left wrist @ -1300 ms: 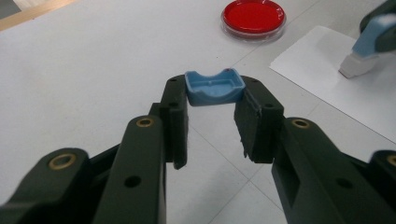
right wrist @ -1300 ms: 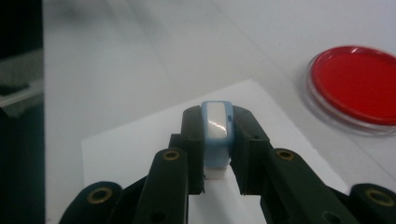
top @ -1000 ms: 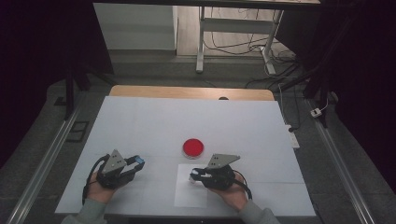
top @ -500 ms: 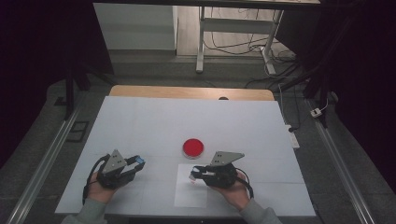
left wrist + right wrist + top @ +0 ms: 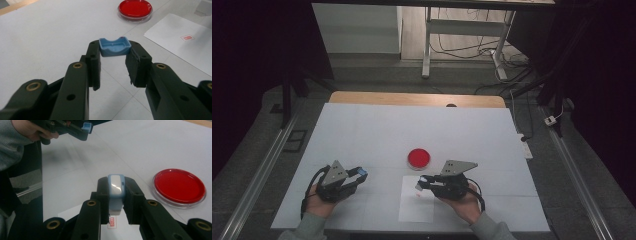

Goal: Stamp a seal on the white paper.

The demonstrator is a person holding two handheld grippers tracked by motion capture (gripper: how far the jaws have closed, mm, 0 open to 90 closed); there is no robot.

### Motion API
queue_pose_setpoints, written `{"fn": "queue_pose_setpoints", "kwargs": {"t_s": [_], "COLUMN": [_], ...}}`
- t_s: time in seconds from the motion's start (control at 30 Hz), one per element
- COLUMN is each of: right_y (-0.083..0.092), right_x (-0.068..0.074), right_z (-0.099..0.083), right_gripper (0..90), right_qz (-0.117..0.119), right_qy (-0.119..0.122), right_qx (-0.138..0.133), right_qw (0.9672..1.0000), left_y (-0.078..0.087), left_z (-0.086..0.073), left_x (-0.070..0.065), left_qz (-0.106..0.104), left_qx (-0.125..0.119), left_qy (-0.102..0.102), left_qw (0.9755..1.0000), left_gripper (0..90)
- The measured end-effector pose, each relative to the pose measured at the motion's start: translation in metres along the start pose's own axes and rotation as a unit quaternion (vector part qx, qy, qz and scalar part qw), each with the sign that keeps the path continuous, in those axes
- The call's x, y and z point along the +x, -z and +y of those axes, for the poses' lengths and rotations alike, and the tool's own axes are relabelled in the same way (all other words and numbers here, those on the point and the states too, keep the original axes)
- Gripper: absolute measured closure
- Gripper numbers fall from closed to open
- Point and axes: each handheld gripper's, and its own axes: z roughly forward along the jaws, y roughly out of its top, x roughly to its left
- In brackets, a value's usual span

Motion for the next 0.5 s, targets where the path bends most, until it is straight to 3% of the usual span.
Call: {"fn": "queue_pose_setpoints", "kwargs": {"t_s": [0.5], "right_y": [0.013], "right_x": [-0.004], "right_z": [0.006], "right_gripper": [75.3], "right_qz": [-0.014], "right_qy": [-0.009], "right_qx": [-0.029], "right_qw": [0.9994], "left_y": [-0.001], "left_z": [0.0], "left_x": [0.0], "left_qz": [-0.002], "left_qx": [0.002], "left_qy": [0.0], "left_qw": [1.0], "left_gripper": [64.9]}}
